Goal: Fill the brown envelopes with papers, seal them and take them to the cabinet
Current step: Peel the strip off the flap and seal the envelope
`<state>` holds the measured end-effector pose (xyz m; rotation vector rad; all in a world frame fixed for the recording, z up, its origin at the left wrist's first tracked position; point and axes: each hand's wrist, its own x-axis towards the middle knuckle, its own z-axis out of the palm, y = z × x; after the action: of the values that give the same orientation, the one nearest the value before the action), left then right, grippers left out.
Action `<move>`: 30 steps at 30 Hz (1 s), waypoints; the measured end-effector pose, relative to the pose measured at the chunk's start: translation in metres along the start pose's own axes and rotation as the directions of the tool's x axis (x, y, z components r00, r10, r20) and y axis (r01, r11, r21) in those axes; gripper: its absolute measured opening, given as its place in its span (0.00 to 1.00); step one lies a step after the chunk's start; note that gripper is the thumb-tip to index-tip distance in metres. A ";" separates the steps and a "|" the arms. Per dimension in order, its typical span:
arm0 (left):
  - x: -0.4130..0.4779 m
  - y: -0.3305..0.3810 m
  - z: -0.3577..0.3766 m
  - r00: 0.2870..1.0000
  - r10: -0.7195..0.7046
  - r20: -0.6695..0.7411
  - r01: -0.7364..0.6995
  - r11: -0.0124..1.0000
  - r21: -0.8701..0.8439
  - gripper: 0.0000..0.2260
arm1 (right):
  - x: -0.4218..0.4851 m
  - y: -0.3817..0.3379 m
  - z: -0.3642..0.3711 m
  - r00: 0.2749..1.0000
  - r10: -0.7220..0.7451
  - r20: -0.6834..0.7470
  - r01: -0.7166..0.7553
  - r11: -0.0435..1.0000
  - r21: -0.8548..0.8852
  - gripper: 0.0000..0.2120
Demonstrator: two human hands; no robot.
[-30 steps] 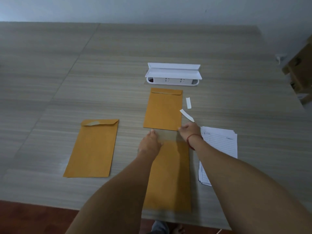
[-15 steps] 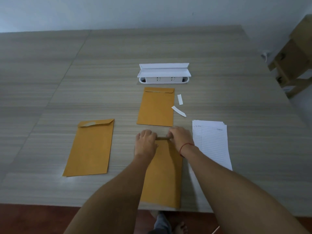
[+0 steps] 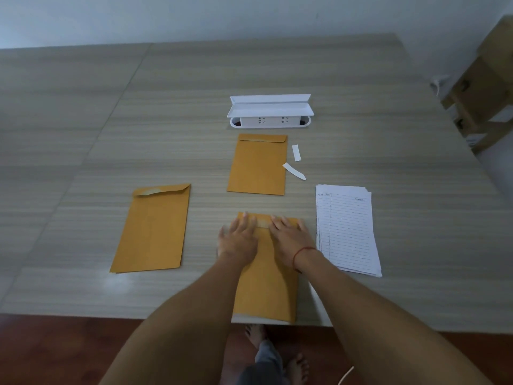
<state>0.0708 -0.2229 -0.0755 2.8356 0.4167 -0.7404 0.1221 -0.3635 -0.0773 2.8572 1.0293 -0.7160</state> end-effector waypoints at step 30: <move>-0.024 -0.002 -0.005 0.848 -0.506 0.156 0.497 0.659 -0.565 0.44 | -0.011 -0.008 -0.020 0.713 0.621 0.326 -0.622 0.345 0.703 0.18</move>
<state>0.0525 -0.2253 -0.0590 2.1271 1.2377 -0.5333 0.1178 -0.3605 -0.0532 3.4512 -0.6854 -1.2788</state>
